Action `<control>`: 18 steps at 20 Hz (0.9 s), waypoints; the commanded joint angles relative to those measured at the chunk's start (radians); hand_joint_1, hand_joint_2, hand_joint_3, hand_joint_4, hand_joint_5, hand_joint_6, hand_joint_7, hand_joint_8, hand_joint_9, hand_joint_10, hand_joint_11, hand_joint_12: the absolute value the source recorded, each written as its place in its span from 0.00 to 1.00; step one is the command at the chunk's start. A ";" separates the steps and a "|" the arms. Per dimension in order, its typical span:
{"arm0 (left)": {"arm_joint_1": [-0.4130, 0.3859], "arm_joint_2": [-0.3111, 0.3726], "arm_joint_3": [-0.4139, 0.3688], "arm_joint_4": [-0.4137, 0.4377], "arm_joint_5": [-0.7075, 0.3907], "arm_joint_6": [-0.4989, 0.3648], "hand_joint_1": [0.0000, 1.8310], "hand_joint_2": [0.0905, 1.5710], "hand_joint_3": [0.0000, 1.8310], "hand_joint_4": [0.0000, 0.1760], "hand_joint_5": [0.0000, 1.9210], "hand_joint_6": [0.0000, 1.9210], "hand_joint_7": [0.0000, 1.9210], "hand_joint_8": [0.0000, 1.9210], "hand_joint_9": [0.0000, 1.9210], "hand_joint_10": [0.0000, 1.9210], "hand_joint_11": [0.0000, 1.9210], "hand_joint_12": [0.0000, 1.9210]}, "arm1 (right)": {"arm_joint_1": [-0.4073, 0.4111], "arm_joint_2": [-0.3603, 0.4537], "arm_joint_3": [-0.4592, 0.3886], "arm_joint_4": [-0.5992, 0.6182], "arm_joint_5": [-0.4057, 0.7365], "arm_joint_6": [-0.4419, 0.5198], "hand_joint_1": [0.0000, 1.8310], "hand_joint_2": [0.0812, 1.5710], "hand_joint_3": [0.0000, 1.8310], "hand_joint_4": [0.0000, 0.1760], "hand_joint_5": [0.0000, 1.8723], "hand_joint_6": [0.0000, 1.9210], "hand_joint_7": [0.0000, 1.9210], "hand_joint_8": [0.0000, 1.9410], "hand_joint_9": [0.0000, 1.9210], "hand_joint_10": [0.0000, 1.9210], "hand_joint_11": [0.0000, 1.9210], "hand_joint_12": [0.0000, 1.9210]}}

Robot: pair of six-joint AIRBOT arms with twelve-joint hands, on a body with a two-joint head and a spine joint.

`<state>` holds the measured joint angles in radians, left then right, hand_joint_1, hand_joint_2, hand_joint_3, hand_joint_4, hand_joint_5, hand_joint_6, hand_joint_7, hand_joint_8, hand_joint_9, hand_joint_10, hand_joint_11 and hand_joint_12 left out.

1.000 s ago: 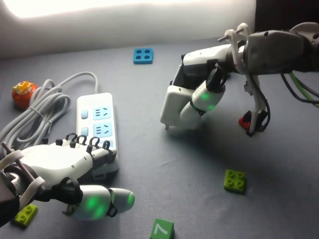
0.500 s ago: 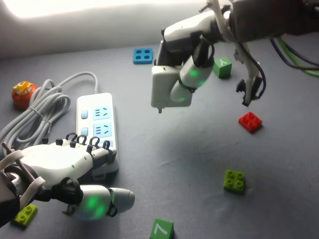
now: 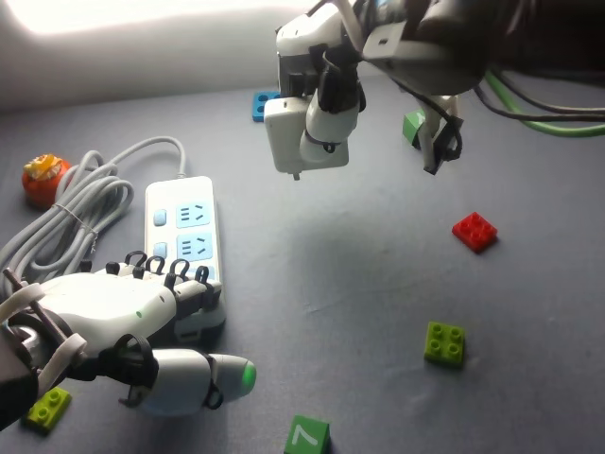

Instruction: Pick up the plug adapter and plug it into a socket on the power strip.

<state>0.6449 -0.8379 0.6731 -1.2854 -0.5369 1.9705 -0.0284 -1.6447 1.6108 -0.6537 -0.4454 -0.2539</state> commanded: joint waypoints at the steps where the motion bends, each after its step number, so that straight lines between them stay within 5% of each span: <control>1: -0.006 -0.005 0.001 0.015 -0.020 -0.003 0.00 0.74 0.00 0.00 0.06 0.00 0.07 0.00 0.07 0.00 0.00 0.17 | 0.029 -0.011 -0.002 -0.109 0.029 0.083 0.68 0.69 0.00 0.00 0.48 0.53 0.56 0.48 0.67 0.01 0.41 0.52; 18: -0.008 -0.009 0.006 0.015 -0.027 -0.003 0.00 0.74 0.00 0.00 0.05 0.00 0.07 0.00 0.06 0.00 0.00 0.14 | 0.018 -0.190 -0.003 -0.432 0.035 0.368 0.68 0.69 0.00 0.00 0.49 0.54 0.58 0.44 0.67 0.01 0.41 0.52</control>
<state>0.6449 -0.8402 0.6735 -1.2842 -0.5411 1.9709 -0.0296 -1.8374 1.6085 -1.0389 -0.4686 0.1089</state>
